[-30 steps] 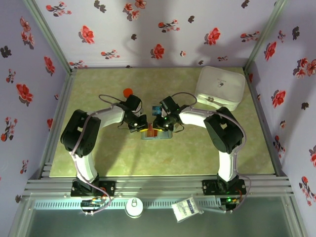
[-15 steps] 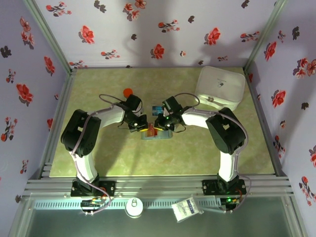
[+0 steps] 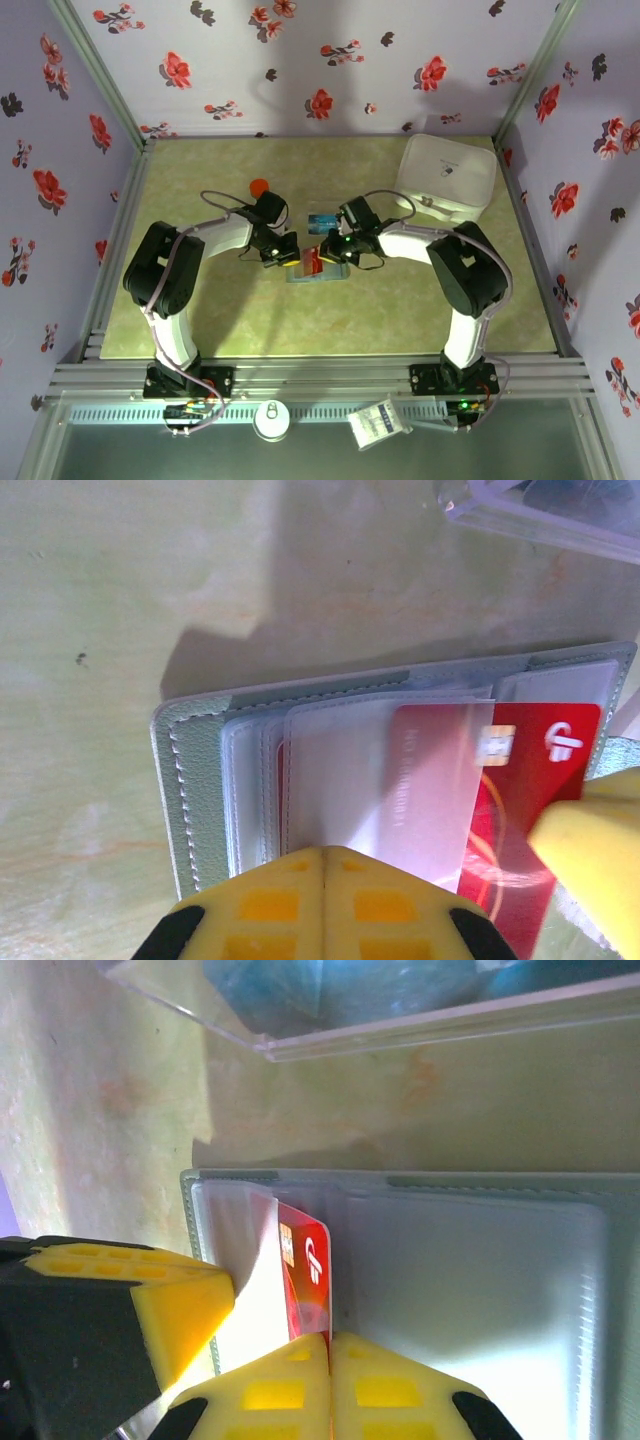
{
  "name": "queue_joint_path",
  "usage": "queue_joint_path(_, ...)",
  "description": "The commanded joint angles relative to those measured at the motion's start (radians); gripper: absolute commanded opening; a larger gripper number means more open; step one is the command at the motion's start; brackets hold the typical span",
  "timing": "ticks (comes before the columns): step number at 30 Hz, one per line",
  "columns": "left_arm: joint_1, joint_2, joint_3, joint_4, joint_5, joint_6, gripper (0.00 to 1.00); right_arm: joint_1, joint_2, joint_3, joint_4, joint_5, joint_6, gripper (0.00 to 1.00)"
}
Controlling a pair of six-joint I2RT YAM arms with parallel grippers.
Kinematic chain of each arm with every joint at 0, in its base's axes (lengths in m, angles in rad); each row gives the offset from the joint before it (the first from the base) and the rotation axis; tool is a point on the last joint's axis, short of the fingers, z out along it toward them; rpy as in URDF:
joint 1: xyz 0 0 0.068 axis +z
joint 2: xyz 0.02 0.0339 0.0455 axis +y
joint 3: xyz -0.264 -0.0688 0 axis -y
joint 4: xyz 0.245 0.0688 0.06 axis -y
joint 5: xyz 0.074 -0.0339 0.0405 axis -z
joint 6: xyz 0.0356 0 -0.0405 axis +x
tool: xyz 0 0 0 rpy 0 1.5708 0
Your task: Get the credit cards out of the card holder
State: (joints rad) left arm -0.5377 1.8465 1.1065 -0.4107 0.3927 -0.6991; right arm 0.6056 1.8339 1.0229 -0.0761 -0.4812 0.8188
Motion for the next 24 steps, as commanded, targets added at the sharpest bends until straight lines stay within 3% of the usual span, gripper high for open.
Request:
queue_joint_path(1, -0.004, 0.002, 0.010, -0.064, -0.043, 0.020, 0.00, -0.022, -0.055, -0.036, -0.053, 0.037, -0.030, 0.07)
queue_joint_path(13, 0.002, -0.068, 0.033, -0.036, -0.026, 0.008, 0.01, -0.040, -0.135, 0.068, -0.280, 0.099, -0.284, 0.04)
queue_joint_path(24, 0.019, -0.146, -0.005, -0.021, -0.028, 0.003, 0.03, -0.043, -0.065, 0.296, -0.584, 0.250, -0.878, 0.00)
